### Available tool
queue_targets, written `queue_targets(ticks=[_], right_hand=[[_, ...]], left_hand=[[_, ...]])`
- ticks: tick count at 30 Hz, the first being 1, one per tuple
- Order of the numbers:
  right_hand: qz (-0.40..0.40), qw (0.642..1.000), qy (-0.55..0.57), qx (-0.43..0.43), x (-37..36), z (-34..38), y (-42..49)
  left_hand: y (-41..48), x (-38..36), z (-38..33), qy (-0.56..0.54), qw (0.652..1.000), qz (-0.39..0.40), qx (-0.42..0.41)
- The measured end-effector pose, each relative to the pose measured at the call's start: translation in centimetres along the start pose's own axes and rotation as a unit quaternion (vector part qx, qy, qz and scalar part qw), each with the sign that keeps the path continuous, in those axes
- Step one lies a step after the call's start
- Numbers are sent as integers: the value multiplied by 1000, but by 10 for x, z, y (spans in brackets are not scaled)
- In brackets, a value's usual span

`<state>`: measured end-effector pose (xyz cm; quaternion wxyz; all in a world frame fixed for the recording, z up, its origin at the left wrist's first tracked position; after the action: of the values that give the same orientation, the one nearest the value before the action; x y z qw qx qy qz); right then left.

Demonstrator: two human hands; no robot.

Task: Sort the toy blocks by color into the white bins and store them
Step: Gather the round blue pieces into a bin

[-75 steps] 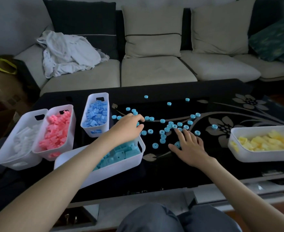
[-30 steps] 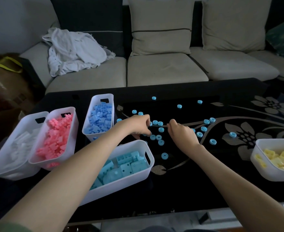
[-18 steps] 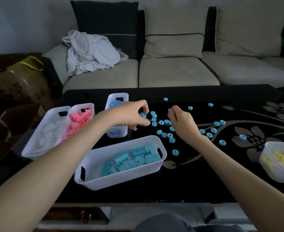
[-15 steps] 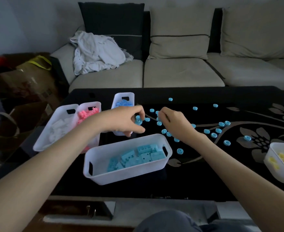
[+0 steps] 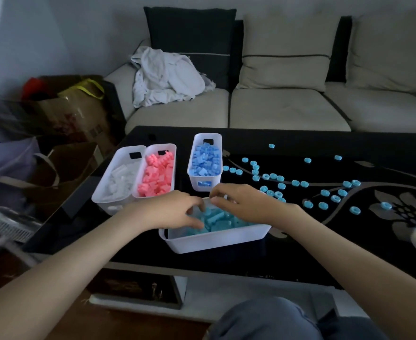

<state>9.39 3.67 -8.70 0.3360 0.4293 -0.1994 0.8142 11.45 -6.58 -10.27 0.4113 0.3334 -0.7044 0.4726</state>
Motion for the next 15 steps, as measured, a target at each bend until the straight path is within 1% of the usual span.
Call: queue_targets(ticks=[3, 5, 8, 11, 13, 15], right_hand=[[-52, 998, 36, -28, 25, -23, -10], [-65, 995, 50, -51, 37, -40, -18], [-49, 995, 48, -68, 39, -52, -27], [-24, 996, 57, -58, 29, -51, -30], [-40, 996, 71, -48, 31, -54, -34], [-107, 988, 91, -62, 46, -70, -44]], left_hand=[[4, 8, 0, -24, 1000, -19, -4], [8, 17, -5, -40, 998, -55, -12], [17, 28, -21, -75, 990, -111, -43], [29, 36, -42, -44, 982, -162, -82], [39, 37, -50, -28, 982, -165, -90], [52, 30, -52, -10, 991, -117, -66]])
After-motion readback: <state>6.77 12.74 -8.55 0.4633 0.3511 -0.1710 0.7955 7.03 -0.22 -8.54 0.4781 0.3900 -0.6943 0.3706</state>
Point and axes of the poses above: each hand's wrist, its own y-axis towards the middle knuckle, its own x-axis out of the back of the hand, z = x × y, the point moved 9 cm from there along y, towards the middle knuckle, and after that the axes turned 4 degrees about z, right-handed, at the moved point
